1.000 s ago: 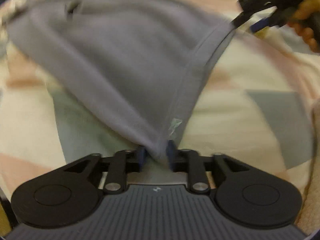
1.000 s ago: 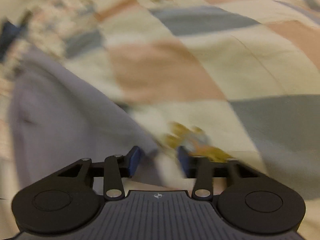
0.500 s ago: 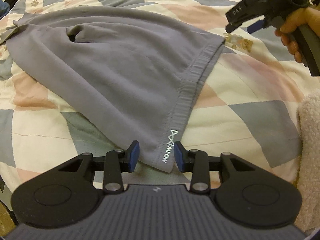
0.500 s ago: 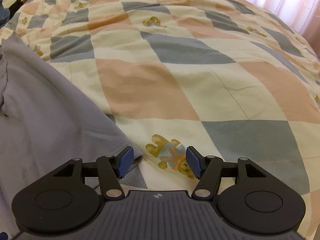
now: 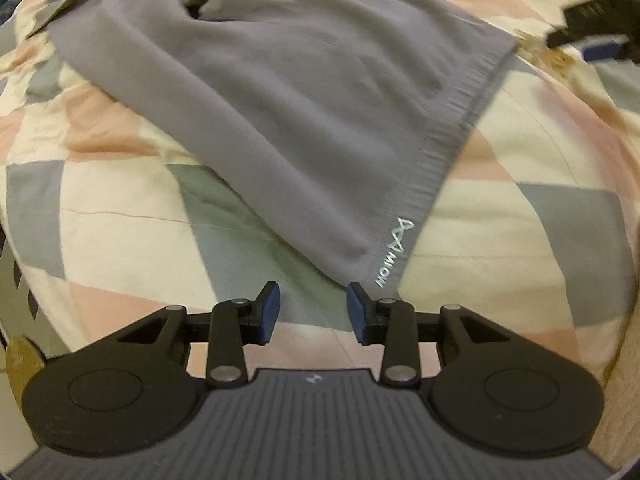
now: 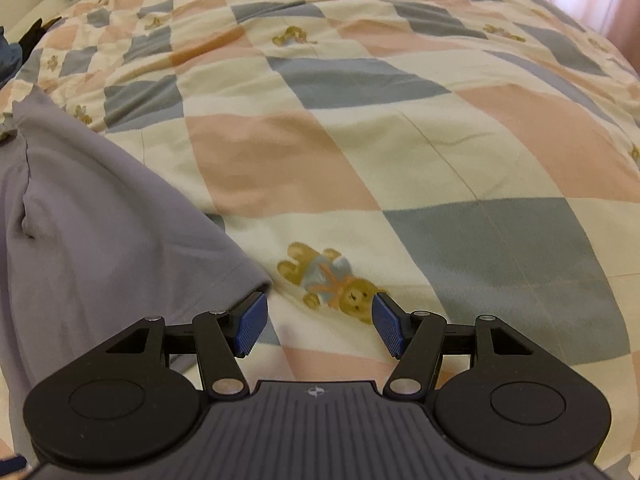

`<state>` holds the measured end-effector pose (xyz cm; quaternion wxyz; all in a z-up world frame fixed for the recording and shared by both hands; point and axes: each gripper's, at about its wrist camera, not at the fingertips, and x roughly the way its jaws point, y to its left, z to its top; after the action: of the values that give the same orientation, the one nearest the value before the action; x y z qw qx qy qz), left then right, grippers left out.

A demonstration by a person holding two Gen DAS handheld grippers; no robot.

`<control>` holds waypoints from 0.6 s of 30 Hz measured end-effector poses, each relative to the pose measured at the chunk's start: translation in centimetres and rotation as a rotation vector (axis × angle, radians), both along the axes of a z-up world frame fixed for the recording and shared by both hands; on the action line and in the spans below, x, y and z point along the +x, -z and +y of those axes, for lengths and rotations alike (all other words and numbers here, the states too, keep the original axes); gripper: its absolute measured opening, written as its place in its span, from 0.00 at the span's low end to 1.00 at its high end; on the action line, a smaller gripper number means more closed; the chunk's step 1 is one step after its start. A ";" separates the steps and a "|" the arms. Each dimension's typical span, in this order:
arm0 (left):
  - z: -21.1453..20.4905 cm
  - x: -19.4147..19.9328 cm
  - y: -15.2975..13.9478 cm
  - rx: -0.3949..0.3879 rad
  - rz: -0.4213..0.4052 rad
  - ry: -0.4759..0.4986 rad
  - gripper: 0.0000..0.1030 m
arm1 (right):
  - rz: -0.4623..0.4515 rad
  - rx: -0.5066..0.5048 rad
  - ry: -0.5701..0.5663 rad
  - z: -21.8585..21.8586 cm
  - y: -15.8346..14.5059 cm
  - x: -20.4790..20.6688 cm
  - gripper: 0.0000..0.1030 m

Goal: Fold clothes

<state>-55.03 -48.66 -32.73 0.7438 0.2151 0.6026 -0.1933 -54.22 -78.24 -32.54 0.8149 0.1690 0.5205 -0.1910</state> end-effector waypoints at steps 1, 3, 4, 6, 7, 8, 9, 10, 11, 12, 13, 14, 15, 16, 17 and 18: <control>0.0 0.2 0.0 0.003 0.012 -0.014 0.31 | -0.001 0.000 -0.004 0.1 -0.1 -0.1 0.59; 0.2 0.6 -0.2 -0.005 0.027 -0.038 0.32 | -0.002 -0.001 -0.012 0.3 -0.2 -0.3 0.59; 0.2 0.6 -0.2 -0.004 0.025 -0.041 0.32 | -0.004 0.000 -0.015 0.5 -0.3 -0.4 0.59; 0.2 0.8 -0.4 -0.006 0.019 -0.046 0.32 | -0.008 0.001 -0.020 0.8 -0.4 -0.4 0.59; 0.2 0.9 -0.5 -0.008 0.017 -0.049 0.32 | -0.009 0.002 -0.022 0.9 -0.5 -0.3 0.59; 0.2 1.0 -0.6 -0.012 0.017 -0.054 0.32 | -0.009 0.003 -0.023 1.1 -0.5 -0.3 0.59; 0.2 1.1 -0.6 -0.013 0.016 -0.058 0.32 | -0.010 0.004 -0.023 1.2 -0.6 -0.3 0.59; 0.2 1.2 -0.7 -0.015 0.015 -0.062 0.32 | -0.012 0.006 -0.025 1.4 -0.6 -0.2 0.59; 0.4 1.4 -0.7 -0.027 0.022 -0.071 0.32 | -0.012 0.007 -0.027 1.5 -0.6 -0.2 0.59; 0.6 1.5 -0.6 -0.039 0.029 -0.079 0.32 | -0.013 0.008 -0.029 1.6 -0.6 -0.1 0.59; 0.8 1.7 -0.6 -0.051 0.035 -0.088 0.32 | -0.013 0.009 -0.031 1.7 -0.5 -0.1 0.59; 1.0 1.8 -0.5 -0.063 0.042 -0.097 0.32 | -0.012 0.011 -0.033 1.8 -0.5 0.0 0.59; 1.2 2.0 -0.5 -0.075 0.049 -0.106 0.32 | -0.012 0.013 -0.035 1.8 -0.4 0.0 0.59; 1.4 2.1 -0.4 -0.087 0.055 -0.115 0.32 | -0.011 0.014 -0.036 1.9 -0.4 0.1 0.59; 1.6 2.3 -0.4 -0.099 0.062 -0.123 0.32 | -0.012 0.016 -0.038 1.9 -0.3 0.3 0.59; 1.7 2.4 -0.3 -0.111 0.069 -0.132 0.34 | -0.016 0.020 -0.040 1.9 -0.3 0.3 0.59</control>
<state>-52.59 -46.92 -32.39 0.7445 0.1268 0.6291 -0.1841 -53.88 -76.37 -32.29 0.8211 0.1681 0.5188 -0.1683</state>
